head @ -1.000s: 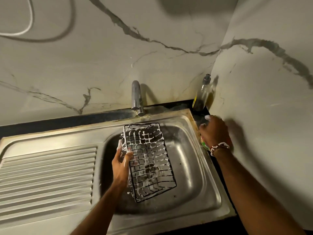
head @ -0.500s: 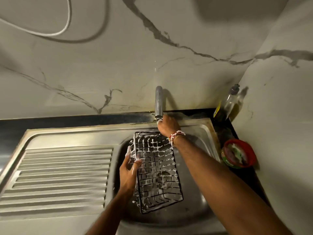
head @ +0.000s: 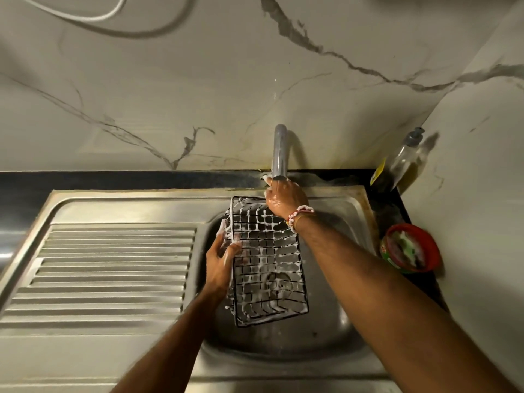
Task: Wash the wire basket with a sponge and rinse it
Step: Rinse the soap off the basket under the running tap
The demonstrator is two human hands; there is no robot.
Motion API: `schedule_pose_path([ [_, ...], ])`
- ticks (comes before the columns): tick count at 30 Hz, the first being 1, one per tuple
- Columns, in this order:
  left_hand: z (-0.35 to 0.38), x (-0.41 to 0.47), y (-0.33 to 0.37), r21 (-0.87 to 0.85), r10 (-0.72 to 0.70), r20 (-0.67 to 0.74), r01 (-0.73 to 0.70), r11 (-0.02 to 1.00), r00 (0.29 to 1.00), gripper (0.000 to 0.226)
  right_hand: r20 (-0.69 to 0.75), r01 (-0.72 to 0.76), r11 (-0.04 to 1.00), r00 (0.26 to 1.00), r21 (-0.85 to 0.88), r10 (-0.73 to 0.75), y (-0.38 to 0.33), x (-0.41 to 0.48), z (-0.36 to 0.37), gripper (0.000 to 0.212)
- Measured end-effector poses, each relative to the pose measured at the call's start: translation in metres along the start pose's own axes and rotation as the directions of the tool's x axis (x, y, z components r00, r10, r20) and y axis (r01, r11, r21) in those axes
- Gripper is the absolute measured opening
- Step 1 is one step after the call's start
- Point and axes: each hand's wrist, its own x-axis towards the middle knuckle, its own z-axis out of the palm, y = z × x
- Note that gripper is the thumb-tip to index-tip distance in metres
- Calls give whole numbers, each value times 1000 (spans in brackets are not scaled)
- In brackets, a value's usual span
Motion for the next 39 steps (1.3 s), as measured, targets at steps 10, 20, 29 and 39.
schedule_pose_path([
  [10,7,-2,31,159,4,110,-22,987,994,85,60,202,979,977,23,-203,13,-28,-24,31],
  [20,6,-4,37,429,107,94,-137,893,990,95,50,249,945,968,-212,-244,2,-28,-34,20],
  [29,-7,-1,57,536,227,64,-226,814,972,96,25,155,987,988,-43,-154,-20,-18,-34,21],
  [39,-19,-3,45,489,267,96,-279,826,959,91,229,142,990,963,23,-144,-36,-19,-39,39],
])
